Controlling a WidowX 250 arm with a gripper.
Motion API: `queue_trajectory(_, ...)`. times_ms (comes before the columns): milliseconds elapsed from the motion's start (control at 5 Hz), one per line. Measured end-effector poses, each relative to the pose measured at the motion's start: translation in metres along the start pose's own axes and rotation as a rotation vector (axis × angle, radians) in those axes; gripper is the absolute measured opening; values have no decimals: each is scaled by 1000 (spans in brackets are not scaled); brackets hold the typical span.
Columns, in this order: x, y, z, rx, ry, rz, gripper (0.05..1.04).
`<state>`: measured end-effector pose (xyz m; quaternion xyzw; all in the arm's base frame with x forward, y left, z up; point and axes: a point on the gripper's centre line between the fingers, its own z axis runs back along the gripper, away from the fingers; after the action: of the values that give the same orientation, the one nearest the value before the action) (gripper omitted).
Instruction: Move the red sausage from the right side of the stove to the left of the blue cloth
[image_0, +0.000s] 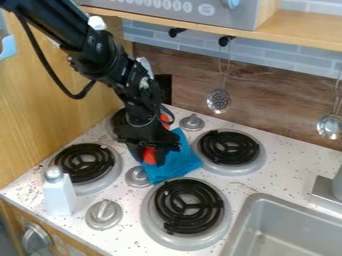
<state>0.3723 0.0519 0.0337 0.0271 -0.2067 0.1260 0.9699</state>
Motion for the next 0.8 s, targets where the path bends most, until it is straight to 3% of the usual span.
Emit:
queue_trajectory(400,8,26,-7,41,14,67,553)
queue_trajectory(800,2,48,-17,72,80,64,597)
